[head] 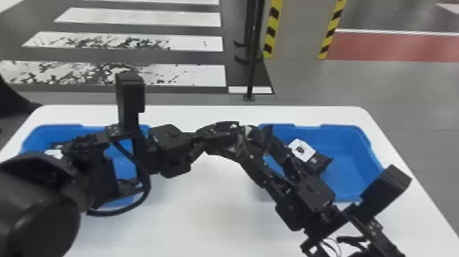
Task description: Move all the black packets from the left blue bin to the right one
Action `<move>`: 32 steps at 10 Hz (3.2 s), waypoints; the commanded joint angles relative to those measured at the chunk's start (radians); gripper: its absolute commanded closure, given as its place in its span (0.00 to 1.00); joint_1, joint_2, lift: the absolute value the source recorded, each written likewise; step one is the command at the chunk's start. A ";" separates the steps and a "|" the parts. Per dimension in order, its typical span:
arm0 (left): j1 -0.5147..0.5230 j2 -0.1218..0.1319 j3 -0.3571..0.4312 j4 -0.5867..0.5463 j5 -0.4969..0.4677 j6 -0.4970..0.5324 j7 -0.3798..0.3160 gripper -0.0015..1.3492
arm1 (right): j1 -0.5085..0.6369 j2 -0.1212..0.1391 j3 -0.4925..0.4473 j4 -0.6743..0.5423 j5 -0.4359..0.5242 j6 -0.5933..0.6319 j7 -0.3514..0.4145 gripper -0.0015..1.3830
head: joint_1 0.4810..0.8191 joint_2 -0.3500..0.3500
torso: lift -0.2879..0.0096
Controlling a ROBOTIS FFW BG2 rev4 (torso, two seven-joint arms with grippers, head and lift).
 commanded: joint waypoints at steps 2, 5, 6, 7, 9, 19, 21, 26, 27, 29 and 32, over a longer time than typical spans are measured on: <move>0.000 -0.001 0.006 -0.009 0.002 -0.010 0.000 0.89 | 0.004 0.000 -0.002 0.018 -0.016 0.003 0.005 0.92 | 0.63 0.41 | 0.35; 0.015 -0.001 0.010 -0.019 0.024 -0.024 0.015 0.84 | 0.006 0.000 -0.004 0.015 -0.006 0.001 0.011 0.93 | 0.63 0.41 | 0.35; 0.044 -0.008 0.038 -0.019 0.054 -0.034 0.036 0.53 | 0.006 0.002 -0.014 0.015 -0.006 -0.004 0.009 0.93 | 0.63 0.41 | 0.35; 0.081 -0.013 0.076 -0.026 0.060 -0.044 0.044 0.19 | 0.006 0.005 -0.044 0.020 -0.002 -0.004 0.009 0.93 | 0.63 0.41 | 0.35; 0.150 -0.018 0.160 -0.077 0.052 -0.047 0.050 0.11 | -0.008 0.014 -0.149 0.037 0.027 -0.004 0.009 0.93 | 0.63 0.42 | 0.35; 0.363 -0.059 0.497 -0.274 -0.002 0.010 0.064 0.13 | -0.197 -0.004 -0.455 0.349 0.243 0.023 -0.020 0.29 | 0.63 0.27 | 0.35; 0.358 -0.062 0.551 -0.274 -0.063 0.074 0.069 0.15 | -0.102 0.005 -0.437 0.216 0.259 0.023 -0.043 0.09 | 0.63 0.31 | 0.35; 0.324 -0.062 0.668 -0.237 -0.229 0.152 0.084 0.14 | 0.119 0.052 -0.333 0.000 0.245 -0.095 -0.087 0.09 | 0.63 0.58 | 0.35; 0.314 -0.060 0.686 -0.215 -0.259 0.165 0.084 0.14 | 0.159 0.052 -0.301 -0.009 0.225 -0.151 -0.103 0.09 | 0.63 0.64 | 0.35; 0.263 -0.045 0.688 -0.144 -0.315 0.209 0.084 0.14 | 0.215 0.052 -0.269 -0.046 0.177 -0.156 -0.107 0.09 | 0.63 0.74 | 0.35; 0.145 -0.021 0.666 0.016 -0.396 0.322 0.087 0.15 | 0.232 0.052 -0.245 -0.046 0.153 -0.146 -0.107 0.09 | 0.63 0.89 | 0.35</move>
